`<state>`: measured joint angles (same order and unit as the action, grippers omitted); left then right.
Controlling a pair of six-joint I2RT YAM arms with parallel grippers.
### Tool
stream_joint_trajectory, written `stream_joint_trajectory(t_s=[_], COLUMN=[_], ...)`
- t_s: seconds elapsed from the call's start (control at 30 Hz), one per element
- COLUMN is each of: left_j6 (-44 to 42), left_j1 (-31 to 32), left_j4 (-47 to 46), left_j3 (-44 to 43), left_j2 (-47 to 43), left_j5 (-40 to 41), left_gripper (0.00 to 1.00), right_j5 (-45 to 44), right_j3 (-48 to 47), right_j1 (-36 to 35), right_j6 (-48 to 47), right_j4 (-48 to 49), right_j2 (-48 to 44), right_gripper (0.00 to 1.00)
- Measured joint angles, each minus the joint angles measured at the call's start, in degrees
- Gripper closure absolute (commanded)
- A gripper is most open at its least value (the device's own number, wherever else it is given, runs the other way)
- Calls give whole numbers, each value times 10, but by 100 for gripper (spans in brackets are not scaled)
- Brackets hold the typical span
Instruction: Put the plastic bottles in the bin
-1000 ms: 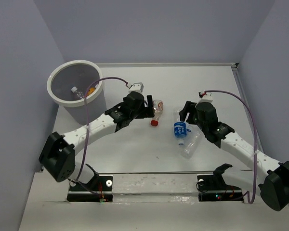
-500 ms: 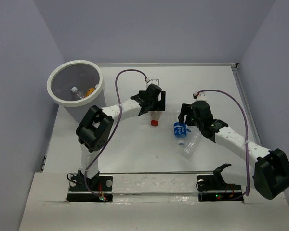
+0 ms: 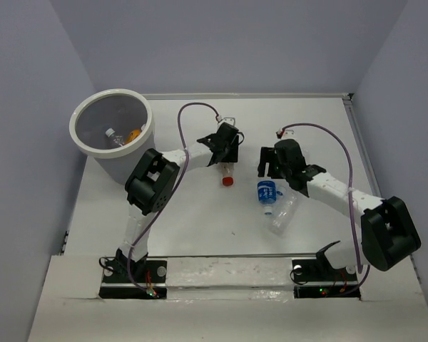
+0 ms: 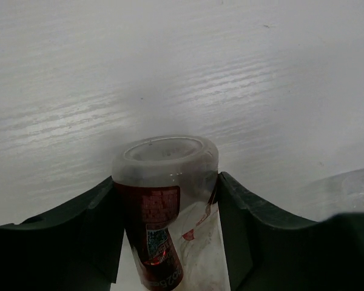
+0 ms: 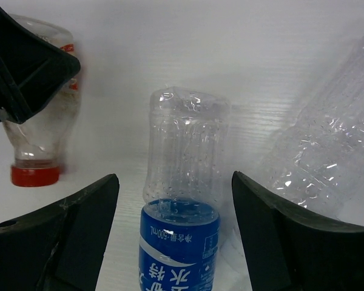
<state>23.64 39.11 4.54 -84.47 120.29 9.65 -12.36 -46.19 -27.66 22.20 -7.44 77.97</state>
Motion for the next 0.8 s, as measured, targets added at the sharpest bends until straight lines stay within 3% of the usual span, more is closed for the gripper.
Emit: stream_joint_trajectory(t_s=[0.03, 0.17, 0.37, 0.67, 0.8], left_j6=[-4, -6, -6, -22, -35], left_j1=[-2, -10, -17, -26, -85], left_j4=[-2, -20, -21, -14, 5], left_j3=[0, 10, 79, 92, 66], left_j2=[0, -2, -77, -358, -451], left_j5=[-1, -7, -11, 13, 36], left_gripper=[62, 80, 81, 80, 80], right_j5=[0, -1, -1, -1, 0], right_j3=[-3, -7, -26, -78, -88], right_j1=[0, 0, 5, 7, 7], right_j6=[-1, -5, -12, -18, -19], right_j4=[0, -1, -5, -8, -9], right_j2=[7, 26, 62, 139, 173], right_gripper=[19, 16, 16, 19, 22])
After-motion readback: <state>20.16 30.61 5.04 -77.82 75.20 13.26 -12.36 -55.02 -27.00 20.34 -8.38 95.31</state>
